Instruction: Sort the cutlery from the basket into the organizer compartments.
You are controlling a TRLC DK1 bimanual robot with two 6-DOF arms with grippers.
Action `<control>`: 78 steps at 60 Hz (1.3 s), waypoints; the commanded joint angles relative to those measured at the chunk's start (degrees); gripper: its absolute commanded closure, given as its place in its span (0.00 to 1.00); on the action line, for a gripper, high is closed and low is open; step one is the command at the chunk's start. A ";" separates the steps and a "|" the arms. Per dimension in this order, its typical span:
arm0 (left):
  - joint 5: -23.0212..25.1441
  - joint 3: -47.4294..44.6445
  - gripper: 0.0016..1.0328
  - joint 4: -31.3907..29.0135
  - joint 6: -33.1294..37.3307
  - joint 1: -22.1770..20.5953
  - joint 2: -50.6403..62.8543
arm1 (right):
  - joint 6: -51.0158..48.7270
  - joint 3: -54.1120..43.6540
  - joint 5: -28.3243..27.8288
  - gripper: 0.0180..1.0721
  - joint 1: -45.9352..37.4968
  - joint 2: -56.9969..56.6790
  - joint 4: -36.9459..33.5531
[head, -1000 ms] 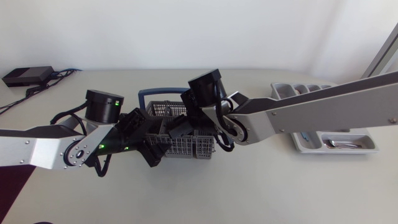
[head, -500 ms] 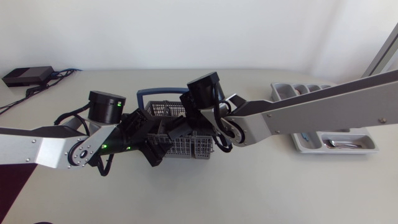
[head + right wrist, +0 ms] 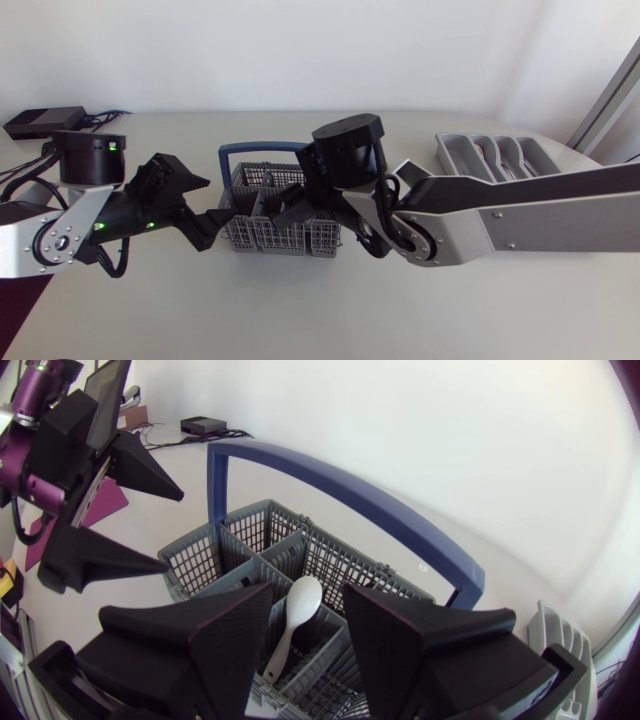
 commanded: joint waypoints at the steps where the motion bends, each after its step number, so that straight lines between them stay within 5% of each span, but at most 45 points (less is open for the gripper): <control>1: 2.45 -2.19 0.05 0.97 3.24 4.61 2.63 | 0.19 -1.29 0.84 0.49 1.54 -0.14 0.73; 21: 8.61 1.33 0.05 9.41 7.29 16.74 18.28 | -0.08 -4.63 0.48 0.49 -0.31 -4.36 2.14; 28: 16.43 0.45 0.05 5.98 7.37 20.52 14.76 | -0.16 -4.46 0.31 0.49 -1.27 -3.48 2.05; 41: 19.59 -0.87 0.05 5.54 8.78 25.18 12.39 | -0.08 -3.49 0.57 0.49 -2.77 -0.93 2.22; 46: 28.03 0.01 0.05 -0.17 9.22 27.81 10.19 | -0.08 -3.58 0.57 0.49 -4.00 -0.93 2.22; 55: 31.72 -1.22 0.05 -6.23 9.31 27.46 1.67 | -0.08 -4.10 -0.57 0.49 -4.08 -2.16 2.40; 68: 33.22 -1.05 0.05 -9.40 8.60 30.01 -3.87 | -0.43 -5.07 -2.42 0.49 -3.12 -3.92 2.93; 78: 29.00 0.80 0.05 -3.25 8.96 32.65 5.09 | -0.52 -5.69 -3.30 0.49 -2.85 -5.41 2.93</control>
